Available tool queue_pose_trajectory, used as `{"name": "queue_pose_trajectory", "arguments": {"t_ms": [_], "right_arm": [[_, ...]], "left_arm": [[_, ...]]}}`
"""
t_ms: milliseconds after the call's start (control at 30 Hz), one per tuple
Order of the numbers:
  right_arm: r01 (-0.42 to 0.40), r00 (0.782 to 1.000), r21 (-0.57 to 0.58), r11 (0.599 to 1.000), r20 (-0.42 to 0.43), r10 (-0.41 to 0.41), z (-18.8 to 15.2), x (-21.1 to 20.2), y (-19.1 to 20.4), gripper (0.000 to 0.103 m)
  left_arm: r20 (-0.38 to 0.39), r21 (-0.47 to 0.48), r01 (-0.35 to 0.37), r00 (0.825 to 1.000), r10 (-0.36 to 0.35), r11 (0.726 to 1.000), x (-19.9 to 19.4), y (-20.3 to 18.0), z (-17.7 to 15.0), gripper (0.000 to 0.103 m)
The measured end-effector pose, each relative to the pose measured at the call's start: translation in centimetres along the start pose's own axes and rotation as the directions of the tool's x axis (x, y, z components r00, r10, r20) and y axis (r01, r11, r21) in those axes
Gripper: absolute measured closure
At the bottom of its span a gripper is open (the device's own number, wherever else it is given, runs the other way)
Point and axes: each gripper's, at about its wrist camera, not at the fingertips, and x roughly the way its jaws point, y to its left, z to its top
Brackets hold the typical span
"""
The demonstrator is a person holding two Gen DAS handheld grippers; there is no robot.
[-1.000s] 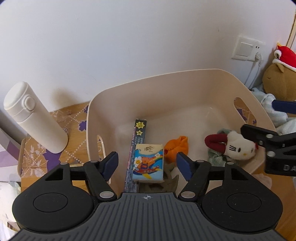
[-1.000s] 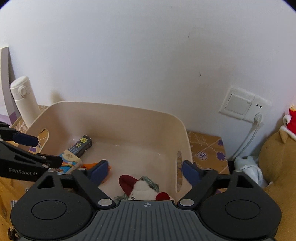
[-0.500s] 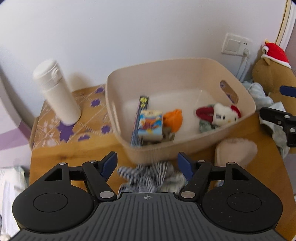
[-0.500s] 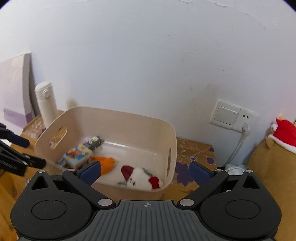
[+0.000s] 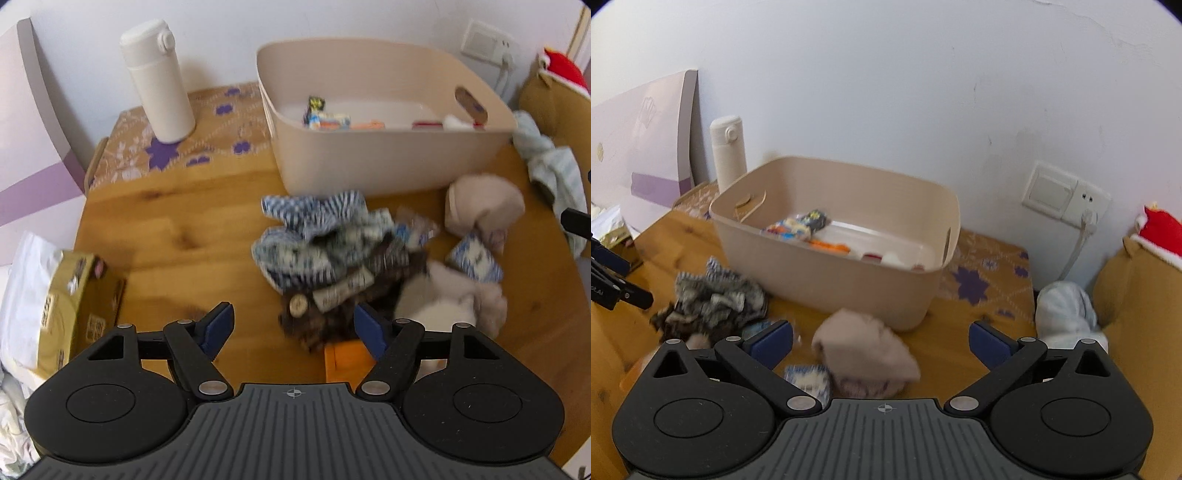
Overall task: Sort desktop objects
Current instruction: 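Move both tools back toward the remaining objects on the table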
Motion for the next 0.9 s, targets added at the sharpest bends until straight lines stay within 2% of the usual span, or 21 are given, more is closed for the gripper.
{"name": "queue_pose_trajectory", "arguments": {"t_ms": [200,467,567,900], "right_arm": [[-0.029,0.999,-0.013,0.999,-0.043,0.028,-2.9,-0.6,1.2,0.000],[-0.101,0.990,-0.109,0.989,-0.110,0.089,-6.7,-0.6,4.2,0.000],[-0.118,0.985,-0.129,0.985,-0.144,0.099,-8.1,-0.3,5.2,0.000],[-0.175,0.970,-0.155,0.972,-0.197,0.143,-10.0,0.2,7.0,0.000]], "left_arm": [[-0.061,-0.026,0.014,0.998,-0.015,1.000,0.9,-0.5,-2.3,0.030],[-0.129,-0.065,0.015,0.991,-0.023,0.998,2.3,-1.1,-4.7,0.029],[-0.136,-0.107,0.048,0.989,-0.063,0.993,2.5,-1.0,-5.1,0.028],[-0.143,-0.103,0.066,0.986,-0.081,0.992,3.1,-2.3,-4.9,0.027]]}}
